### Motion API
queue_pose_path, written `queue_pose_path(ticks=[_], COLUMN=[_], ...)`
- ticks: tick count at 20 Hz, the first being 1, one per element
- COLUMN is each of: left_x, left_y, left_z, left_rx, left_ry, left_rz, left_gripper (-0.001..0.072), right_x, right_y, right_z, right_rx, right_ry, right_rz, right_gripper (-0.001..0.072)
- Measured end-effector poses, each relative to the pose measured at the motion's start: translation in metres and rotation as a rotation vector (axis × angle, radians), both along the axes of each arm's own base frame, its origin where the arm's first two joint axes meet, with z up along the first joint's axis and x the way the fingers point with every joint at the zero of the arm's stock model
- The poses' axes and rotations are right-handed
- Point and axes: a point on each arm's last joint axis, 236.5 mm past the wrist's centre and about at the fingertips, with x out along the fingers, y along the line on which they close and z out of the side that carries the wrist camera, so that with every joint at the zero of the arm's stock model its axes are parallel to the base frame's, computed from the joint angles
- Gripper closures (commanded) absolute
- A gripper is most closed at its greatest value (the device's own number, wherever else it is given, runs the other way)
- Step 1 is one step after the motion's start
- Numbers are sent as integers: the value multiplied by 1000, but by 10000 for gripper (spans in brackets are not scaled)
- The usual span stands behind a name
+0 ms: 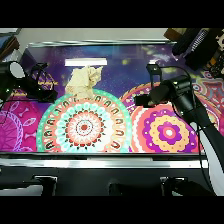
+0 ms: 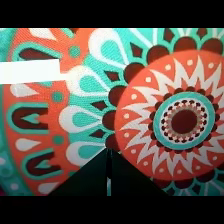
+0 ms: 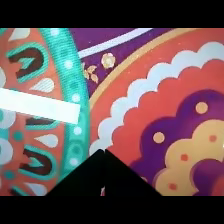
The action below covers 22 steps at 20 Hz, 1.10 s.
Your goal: Fold the clothes and pants, and hang the long-sleeved shirts on hangers.
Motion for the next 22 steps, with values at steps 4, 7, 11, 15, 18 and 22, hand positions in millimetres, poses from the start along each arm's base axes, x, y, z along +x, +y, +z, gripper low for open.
queue_pose_path(ticks=[4,7,11,15,18,22], left_x=[0,0,0,0,0,3], left_y=[0,0,0,0,0,0], left_z=[0,0,0,0,0,0], left_rx=[0,0,0,0,0,-1], left_ry=[0,0,0,0,0,-11], left_rz=[0,0,0,0,0,1], left_gripper=[690,689,690,690,690,403], right_x=[0,0,0,0,0,0], right_y=[0,0,0,0,0,0], right_z=[0,0,0,0,0,0], right_rx=[0,0,-1,0,0,0], right_ry=[0,0,0,0,0,0], right_rz=[0,0,0,0,0,0], right_gripper=[672,672,672,672,672,672])
